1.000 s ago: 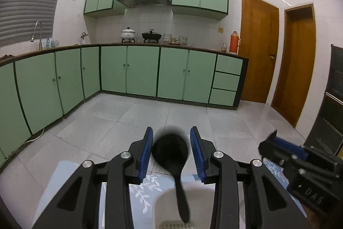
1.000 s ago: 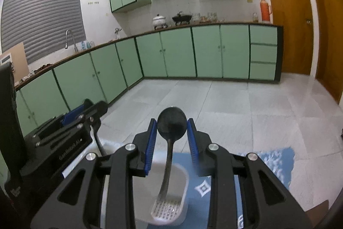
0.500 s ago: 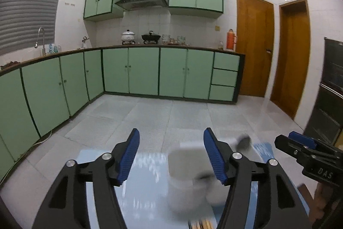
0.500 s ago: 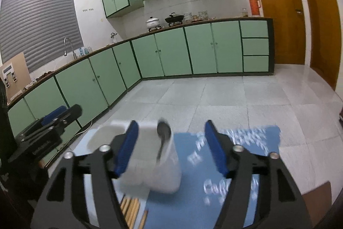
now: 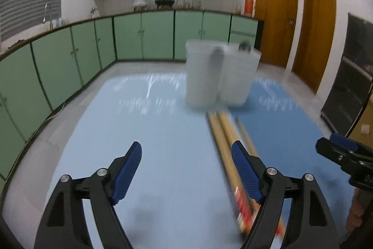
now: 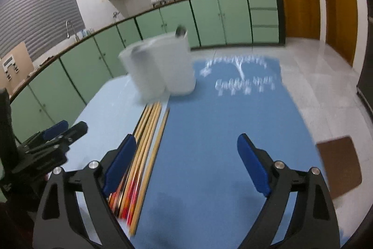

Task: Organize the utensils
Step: 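Withdraw both grippers back toward the chopsticks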

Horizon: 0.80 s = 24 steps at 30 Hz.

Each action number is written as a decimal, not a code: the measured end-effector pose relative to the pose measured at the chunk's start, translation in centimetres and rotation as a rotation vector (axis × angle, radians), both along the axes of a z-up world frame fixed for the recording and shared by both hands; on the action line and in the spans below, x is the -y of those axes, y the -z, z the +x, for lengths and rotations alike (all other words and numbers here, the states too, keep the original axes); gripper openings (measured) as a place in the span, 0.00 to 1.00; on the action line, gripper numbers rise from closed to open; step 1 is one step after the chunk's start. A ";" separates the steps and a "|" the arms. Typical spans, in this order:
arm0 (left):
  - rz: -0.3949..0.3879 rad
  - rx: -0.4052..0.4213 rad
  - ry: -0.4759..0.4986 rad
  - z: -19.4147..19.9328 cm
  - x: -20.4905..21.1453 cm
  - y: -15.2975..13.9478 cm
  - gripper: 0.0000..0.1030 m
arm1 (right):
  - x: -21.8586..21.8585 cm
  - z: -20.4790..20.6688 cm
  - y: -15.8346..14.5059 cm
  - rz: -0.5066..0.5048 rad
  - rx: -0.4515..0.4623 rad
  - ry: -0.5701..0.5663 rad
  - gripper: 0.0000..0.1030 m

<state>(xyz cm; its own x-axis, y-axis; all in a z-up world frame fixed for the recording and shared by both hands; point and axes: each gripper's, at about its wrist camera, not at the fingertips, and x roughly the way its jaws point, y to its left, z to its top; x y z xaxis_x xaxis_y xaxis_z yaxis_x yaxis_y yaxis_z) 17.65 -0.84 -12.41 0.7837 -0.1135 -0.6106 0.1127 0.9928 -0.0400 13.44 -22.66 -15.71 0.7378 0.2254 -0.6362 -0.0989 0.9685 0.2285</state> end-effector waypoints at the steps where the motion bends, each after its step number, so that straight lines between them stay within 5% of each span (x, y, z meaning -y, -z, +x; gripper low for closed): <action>1: -0.004 -0.018 -0.005 -0.4 -0.2 0.4 0.76 | -0.3 -0.5 0.4 -0.004 -0.015 -0.009 0.84; 8: -0.002 -0.080 -0.018 -3.5 -1.0 2.4 0.76 | -2.4 -4.2 2.7 -0.029 -0.084 -0.076 0.82; 24: 0.015 -0.094 -0.013 -5.7 -0.6 3.0 0.76 | -5.3 -6.2 4.2 -0.158 -0.089 -0.124 0.58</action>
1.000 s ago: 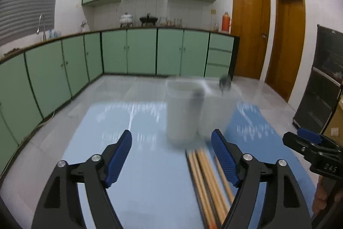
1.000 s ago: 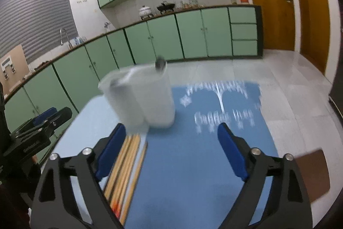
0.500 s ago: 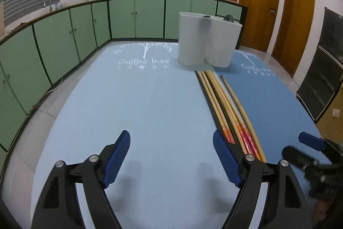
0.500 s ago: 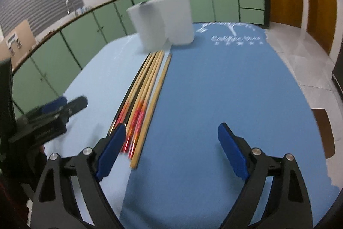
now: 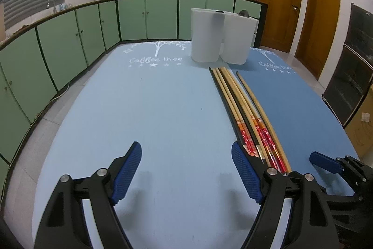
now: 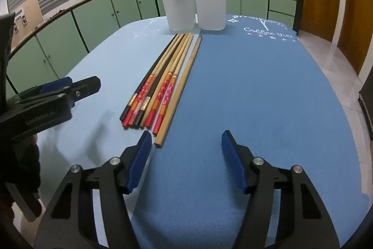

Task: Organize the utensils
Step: 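Withdraw both grippers back toward the chopsticks, then grasp a plain wooden chopstick with the right gripper while the left grasps a black chopstick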

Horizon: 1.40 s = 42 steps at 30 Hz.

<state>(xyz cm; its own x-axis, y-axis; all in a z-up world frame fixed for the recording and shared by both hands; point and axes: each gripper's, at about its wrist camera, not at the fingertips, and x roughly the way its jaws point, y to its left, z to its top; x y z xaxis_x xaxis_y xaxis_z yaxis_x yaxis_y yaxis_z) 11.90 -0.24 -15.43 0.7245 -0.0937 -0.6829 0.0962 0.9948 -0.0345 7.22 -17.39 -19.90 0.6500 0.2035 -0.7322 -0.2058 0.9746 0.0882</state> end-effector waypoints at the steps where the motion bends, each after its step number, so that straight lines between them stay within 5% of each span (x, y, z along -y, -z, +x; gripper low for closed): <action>1: 0.001 -0.001 0.000 0.0 0.0 0.0 0.76 | 0.0 0.0 0.0 -0.007 0.004 -0.002 0.57; 4: 0.007 -0.005 0.003 -0.2 -0.1 0.2 0.76 | 0.5 0.2 0.1 -0.049 0.014 0.025 0.46; 12: 0.010 -0.028 0.029 -0.4 0.6 0.9 0.76 | 2.2 0.3 -0.2 0.022 0.001 0.028 0.46; 21: 0.025 -0.078 0.072 -0.5 1.9 2.1 0.76 | 1.7 1.4 0.1 0.030 -0.005 -0.004 0.06; 31: 0.059 -0.100 0.111 -0.3 3.2 2.7 0.77 | 1.9 1.3 0.2 0.044 -0.008 -0.002 0.06; 42: 0.029 -0.107 0.001 0.4 2.1 2.6 0.76 | 2.2 1.5 0.2 0.068 -0.010 -0.005 0.08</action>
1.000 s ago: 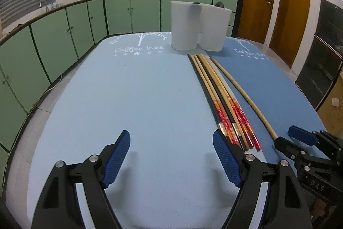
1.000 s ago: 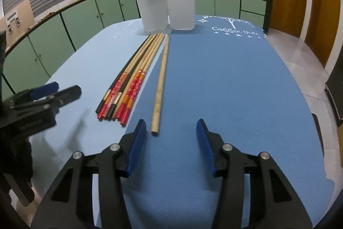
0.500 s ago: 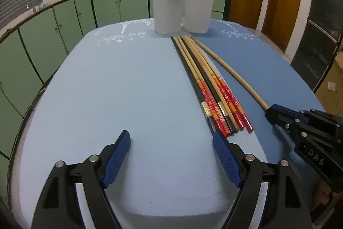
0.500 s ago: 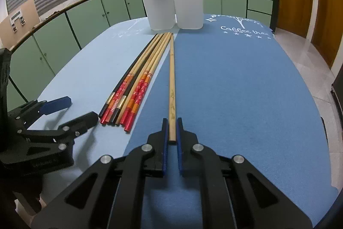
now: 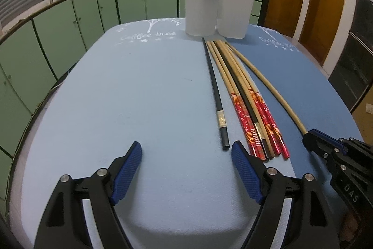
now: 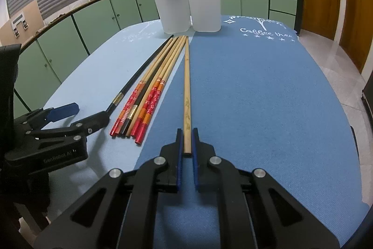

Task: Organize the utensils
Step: 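Grasp a plain wooden chopstick with the right gripper while the left grasps a black chopstick, then carry both chopsticks to the white holder and drop them in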

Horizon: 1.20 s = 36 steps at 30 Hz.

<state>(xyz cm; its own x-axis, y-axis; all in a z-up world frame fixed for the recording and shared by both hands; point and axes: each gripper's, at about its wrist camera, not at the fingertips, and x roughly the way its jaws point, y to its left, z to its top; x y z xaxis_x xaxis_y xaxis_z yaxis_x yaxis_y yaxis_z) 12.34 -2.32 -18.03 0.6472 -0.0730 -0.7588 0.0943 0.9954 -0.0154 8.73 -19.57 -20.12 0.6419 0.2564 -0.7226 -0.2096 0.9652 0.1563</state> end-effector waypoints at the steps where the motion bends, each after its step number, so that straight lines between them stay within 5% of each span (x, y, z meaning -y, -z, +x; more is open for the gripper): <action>1: -0.005 0.001 0.007 0.0 0.1 0.0 0.76 | 0.0 0.0 0.0 0.000 0.001 -0.001 0.08; 10: 0.013 0.017 0.026 0.7 1.6 0.0 0.56 | -0.3 0.0 0.2 -0.013 0.014 -0.003 0.07; 12: 0.012 0.028 0.029 0.6 1.8 0.0 0.43 | -0.1 0.0 0.2 0.000 0.012 -0.001 0.06; 14: 0.014 0.036 0.040 0.6 2.1 -0.1 0.18 | 0.0 0.0 0.2 0.012 0.009 0.001 0.06; 16: -0.025 0.032 0.067 0.6 2.2 -0.1 0.07 | 0.2 0.0 0.1 0.028 0.004 0.004 0.06; 26: -0.023 0.081 0.060 -0.3 1.5 -2.4 0.06 | 1.0 -0.1 -2.9 0.052 0.050 0.014 0.06; 36: -0.025 0.255 0.059 -0.9 0.4 -9.9 0.06 | 2.7 0.4 -9.3 0.079 0.177 0.025 0.06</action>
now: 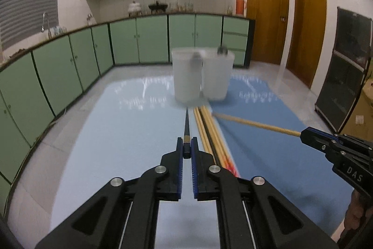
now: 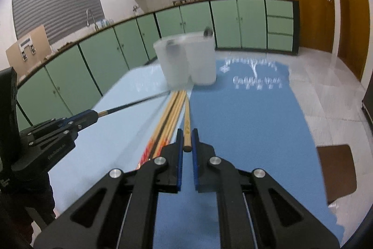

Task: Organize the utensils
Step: 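Carry both chopsticks to the white holder and drop them in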

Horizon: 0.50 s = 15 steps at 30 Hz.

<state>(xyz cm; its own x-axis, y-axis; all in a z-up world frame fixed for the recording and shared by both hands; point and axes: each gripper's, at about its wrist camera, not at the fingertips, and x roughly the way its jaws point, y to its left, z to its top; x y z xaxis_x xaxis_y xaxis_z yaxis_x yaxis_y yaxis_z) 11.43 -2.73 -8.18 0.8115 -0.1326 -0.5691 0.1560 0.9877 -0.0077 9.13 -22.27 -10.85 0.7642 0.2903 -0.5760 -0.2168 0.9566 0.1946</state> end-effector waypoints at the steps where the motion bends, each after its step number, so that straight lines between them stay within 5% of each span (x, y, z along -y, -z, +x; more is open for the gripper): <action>1: -0.005 0.013 0.001 0.1 0.0 -0.7 0.06 | 0.2 0.2 -0.7 0.005 0.012 -0.001 0.06; 15: -0.075 0.118 0.057 3.7 -1.1 -7.9 0.06 | 1.4 5.0 -9.0 0.049 0.079 -0.035 0.06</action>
<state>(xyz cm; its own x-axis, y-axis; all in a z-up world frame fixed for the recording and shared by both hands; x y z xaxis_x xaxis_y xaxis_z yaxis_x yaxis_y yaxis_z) 15.12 -1.63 -0.23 0.8623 -0.2189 -0.4567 0.2158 0.9746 -0.0597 14.11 -23.69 -1.82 0.7955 0.3440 -0.4988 -0.2664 0.9380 0.2220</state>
